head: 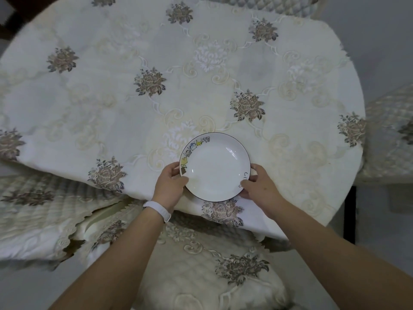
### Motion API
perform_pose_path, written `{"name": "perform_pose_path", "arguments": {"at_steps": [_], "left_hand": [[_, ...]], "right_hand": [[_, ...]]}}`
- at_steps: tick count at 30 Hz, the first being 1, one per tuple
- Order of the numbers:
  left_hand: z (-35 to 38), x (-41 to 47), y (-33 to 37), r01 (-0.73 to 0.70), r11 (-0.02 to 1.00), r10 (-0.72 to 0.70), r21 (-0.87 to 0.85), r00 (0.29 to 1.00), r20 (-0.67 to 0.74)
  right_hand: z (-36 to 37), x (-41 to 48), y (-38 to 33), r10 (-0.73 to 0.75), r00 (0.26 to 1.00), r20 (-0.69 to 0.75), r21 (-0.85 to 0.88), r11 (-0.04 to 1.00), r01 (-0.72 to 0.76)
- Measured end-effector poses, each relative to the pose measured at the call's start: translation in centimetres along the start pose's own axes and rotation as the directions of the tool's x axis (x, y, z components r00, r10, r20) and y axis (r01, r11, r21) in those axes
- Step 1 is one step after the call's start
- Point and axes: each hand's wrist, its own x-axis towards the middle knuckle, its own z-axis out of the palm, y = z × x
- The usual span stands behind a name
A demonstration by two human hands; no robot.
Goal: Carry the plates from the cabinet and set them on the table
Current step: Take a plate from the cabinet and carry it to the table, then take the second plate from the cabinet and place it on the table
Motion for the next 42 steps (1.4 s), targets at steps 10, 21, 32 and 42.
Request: {"name": "perform_pose_path", "arguments": {"at_steps": [10, 21, 32, 42], "left_hand": [[-0.8, -7.8, 1.7, -0.027, 0.996, 0.027, 0.081, 1.000, 0.010], [1.5, -20.8, 0.9, -0.434, 0.451, 0.536, 0.780, 0.830, 0.152], [-3.6, -29.8, -0.7, -0.272, 0.267, 0.592, 0.924, 0.803, 0.066], [-17.5, -38.3, -5.6, -0.144, 0.411, 0.630, 0.900, 0.759, -0.166]], "right_hand": [[-4.7, -4.7, -0.4, -0.178, 0.982, 0.063, -0.289, 0.939, 0.188], [-10.1, -12.5, -0.3, -0.516, 0.726, 0.454, -0.688, 0.315, 0.654], [-4.4, -20.6, -1.8, -0.602, 0.461, 0.652, -0.591, -0.023, 0.806], [9.9, -29.0, -0.4, -0.481, 0.344, 0.806, -0.480, -0.192, 0.856]]}}
